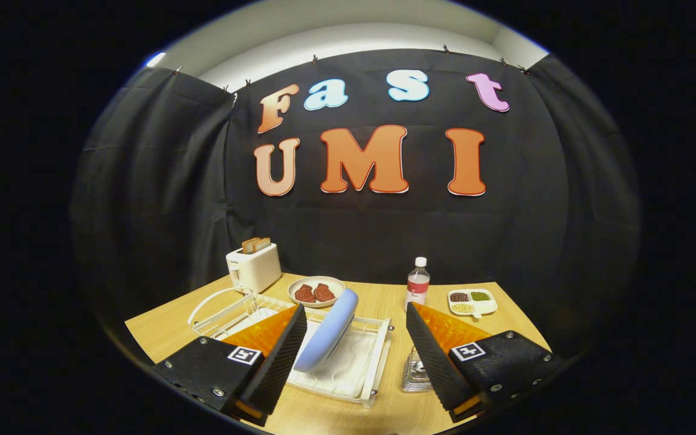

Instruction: Take the plate from the dish rack, then take the spoon from the basket and place it into the plate.

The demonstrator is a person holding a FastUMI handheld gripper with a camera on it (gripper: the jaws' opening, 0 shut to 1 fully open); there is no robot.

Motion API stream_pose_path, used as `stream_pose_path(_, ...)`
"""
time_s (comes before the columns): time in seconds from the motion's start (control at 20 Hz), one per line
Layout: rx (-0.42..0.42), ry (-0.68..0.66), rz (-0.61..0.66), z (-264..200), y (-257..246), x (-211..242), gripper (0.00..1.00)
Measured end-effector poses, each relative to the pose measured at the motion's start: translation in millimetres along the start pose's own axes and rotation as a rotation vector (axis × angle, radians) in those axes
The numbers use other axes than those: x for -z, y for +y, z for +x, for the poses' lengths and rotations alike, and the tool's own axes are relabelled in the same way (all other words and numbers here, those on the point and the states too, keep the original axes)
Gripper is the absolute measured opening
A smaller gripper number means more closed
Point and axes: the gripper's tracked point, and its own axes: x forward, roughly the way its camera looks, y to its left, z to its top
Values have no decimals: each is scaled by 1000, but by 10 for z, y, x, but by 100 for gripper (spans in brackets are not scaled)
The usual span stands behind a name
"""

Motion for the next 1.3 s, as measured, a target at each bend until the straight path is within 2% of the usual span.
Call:
stream_pose_path(0.45, -93, 211, 58, 572, 325, 130, 98)
stream_pose_path(0.65, -53, 370, 94, 941, 290, 327, 96)
stream_pose_path(0.85, -11, 572, 166, 1176, 269, 641, 88)
stream_pose_path(1.05, 29, 717, 232, 1318, 305, 866, 76)
stream_pose_path(1.3, 115, 846, 192, 1383, 273, 1088, 50)
